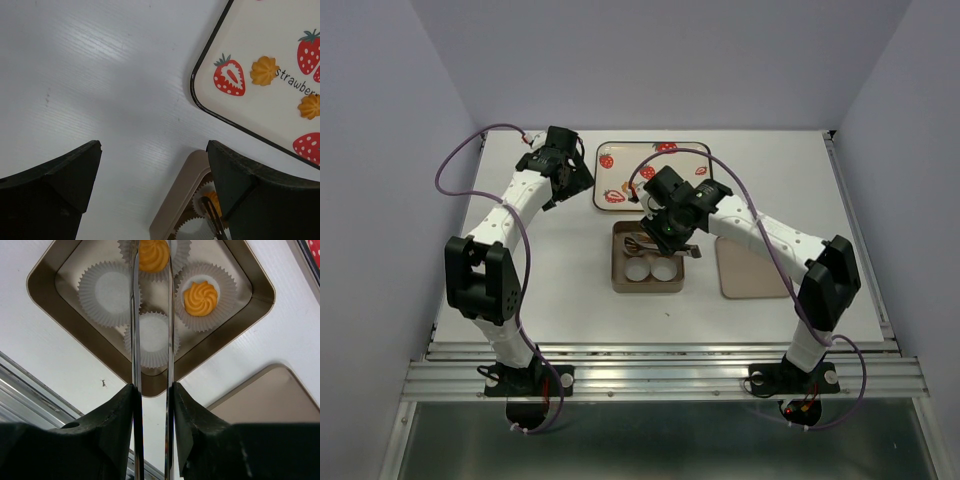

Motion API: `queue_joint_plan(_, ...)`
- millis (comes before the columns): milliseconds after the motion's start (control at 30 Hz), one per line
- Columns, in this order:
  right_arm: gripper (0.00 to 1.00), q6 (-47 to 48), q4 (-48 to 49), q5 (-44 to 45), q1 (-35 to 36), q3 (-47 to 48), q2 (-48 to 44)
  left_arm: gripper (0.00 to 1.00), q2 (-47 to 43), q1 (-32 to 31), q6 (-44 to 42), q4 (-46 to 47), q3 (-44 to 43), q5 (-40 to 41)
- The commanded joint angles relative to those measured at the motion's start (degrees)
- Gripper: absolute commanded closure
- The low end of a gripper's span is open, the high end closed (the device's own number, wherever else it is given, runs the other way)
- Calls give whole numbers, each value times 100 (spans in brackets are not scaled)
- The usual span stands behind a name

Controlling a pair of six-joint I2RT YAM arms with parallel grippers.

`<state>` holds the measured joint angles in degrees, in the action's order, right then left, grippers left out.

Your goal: Pack the cookies

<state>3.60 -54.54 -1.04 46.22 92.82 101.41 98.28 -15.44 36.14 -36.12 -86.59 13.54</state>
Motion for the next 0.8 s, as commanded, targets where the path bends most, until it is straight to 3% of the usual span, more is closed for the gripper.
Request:
queue_joint_plan(0,61,-34,198,270,54,-9,-51,1,-318,-20,-81,52,72,70)
queue_joint_plan(767,59,-184,339,411,54,290,222,1,-344,50,-195,70,54,140)
